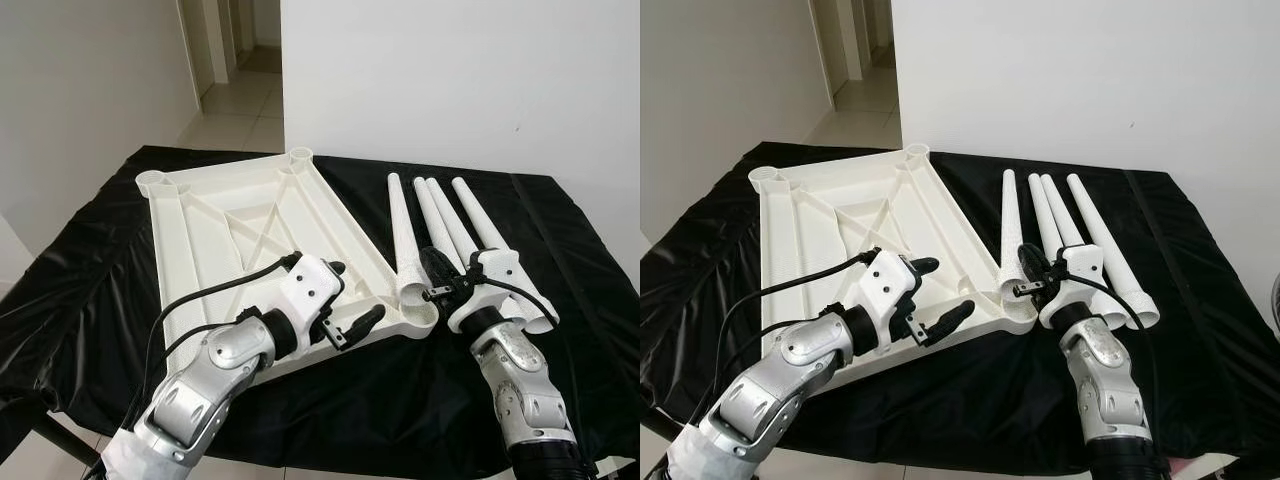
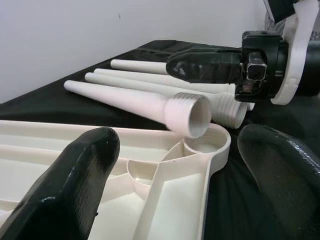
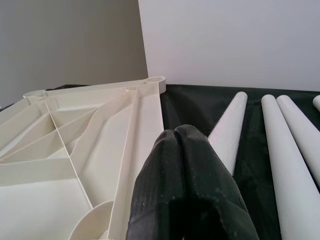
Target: Building children table
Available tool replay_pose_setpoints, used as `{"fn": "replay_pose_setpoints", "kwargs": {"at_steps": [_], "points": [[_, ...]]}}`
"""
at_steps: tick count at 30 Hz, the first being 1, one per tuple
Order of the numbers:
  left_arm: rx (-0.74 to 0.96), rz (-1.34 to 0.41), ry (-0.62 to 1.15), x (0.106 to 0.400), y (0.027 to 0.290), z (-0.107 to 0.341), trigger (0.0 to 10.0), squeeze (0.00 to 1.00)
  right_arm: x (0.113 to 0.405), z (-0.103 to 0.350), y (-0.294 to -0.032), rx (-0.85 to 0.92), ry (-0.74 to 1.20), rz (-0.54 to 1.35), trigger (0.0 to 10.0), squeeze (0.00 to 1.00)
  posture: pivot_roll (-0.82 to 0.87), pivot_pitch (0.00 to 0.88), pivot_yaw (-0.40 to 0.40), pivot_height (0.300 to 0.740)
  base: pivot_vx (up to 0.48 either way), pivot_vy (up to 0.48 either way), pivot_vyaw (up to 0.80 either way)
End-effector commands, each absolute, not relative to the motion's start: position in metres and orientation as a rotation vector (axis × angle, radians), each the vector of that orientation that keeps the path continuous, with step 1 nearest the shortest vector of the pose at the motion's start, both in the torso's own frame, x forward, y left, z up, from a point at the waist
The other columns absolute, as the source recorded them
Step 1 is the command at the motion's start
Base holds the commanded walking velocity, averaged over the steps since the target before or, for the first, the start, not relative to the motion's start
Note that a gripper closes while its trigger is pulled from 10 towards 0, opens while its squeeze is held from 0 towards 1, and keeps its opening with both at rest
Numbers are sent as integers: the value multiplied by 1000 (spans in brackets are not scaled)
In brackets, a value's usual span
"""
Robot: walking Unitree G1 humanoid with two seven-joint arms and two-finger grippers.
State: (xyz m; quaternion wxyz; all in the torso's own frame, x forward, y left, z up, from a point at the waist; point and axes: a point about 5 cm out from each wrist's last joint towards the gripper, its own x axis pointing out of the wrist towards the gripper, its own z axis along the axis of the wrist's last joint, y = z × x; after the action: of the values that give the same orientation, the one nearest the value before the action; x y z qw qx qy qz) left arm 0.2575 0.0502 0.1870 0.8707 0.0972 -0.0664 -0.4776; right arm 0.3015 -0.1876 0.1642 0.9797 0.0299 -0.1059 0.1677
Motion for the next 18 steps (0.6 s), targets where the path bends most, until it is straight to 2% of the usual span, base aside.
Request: {"fn": "replay_pose_setpoints", "kwargs": {"at_steps": [1,2,4,5,8,9,14,18], "points": [[216,-1057,-129,258,52,186,10000,0,303,166,-190,63,-221,332,0,0,-29,22,18,740,0,0,0],[215,-1061,-127,258,52,186,10000,0,304,167,-191,62,-217,326,4275,0,-29,23,18,740,0,0,0],[215,-1065,-124,258,53,186,10000,0,306,169,-192,53,-215,310,4275,0,-30,25,20,740,0,0,0],[214,-1067,-122,259,54,187,10000,0,309,170,-194,47,-206,283,10000,0,-30,25,22,740,0,0,0],[215,-1070,-120,260,55,187,10000,0,315,174,-198,49,-198,242,10000,0,-28,25,24,740,0,0,0],[217,-1073,-119,261,56,188,10000,0,318,176,-200,40,-194,223,10000,1000,-28,26,25,740,0,0,0],[215,-1081,-114,262,58,189,10000,0,327,187,-205,58,-189,165,10000,1000,-26,27,32,740,0,0,0],[205,-1096,-103,262,60,189,10000,0,339,187,-210,76,-82,93,10000,1000,-25,30,36,740,0,0,0]]}}
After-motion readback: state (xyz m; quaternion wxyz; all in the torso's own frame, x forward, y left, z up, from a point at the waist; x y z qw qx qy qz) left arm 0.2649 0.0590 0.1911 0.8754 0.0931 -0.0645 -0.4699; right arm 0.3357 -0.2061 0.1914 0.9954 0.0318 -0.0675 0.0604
